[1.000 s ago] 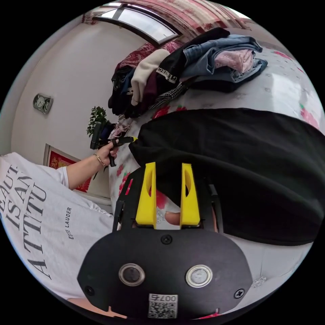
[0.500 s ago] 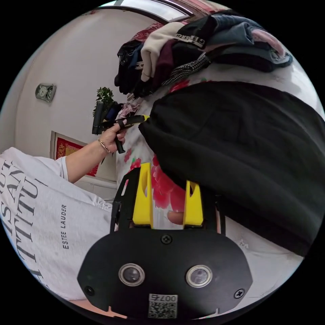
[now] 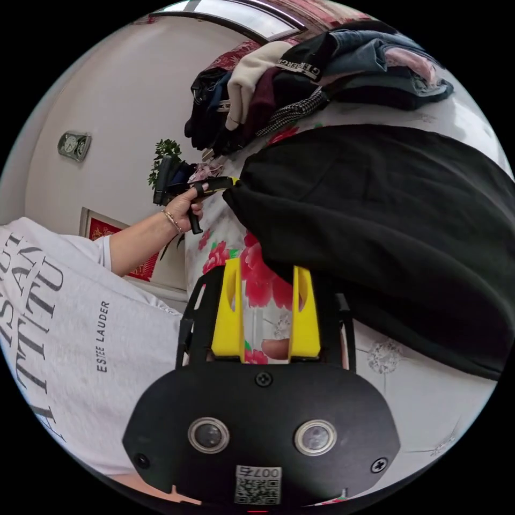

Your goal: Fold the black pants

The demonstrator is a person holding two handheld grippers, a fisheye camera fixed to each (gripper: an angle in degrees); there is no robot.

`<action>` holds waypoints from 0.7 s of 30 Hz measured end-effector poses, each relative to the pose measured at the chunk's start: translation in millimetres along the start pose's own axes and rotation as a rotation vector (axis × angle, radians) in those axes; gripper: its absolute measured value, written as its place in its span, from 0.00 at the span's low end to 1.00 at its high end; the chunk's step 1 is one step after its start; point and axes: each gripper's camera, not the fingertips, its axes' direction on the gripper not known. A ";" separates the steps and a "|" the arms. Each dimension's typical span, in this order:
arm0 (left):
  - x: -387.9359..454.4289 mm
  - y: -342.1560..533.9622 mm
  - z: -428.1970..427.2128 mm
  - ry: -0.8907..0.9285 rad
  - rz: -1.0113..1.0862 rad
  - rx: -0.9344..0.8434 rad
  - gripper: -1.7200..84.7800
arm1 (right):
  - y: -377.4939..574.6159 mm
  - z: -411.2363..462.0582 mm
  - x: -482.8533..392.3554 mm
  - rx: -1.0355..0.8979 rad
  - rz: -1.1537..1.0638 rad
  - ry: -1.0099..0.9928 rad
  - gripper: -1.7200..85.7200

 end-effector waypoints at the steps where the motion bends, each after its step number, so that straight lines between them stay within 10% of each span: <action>1: 1.3 1.2 1.1 -0.006 0.004 0.000 0.07 | -5.1 4.0 0.8 0.002 -0.011 0.027 0.08; 7: 7.3 8.4 5.4 -0.036 0.026 0.006 0.05 | -19.0 25.1 -19.5 -0.060 -0.102 0.194 0.03; 21: -56.4 113.7 -44.3 -0.263 -0.129 -0.038 0.02 | -19.1 73.6 -64.8 -0.242 -0.091 -0.117 0.02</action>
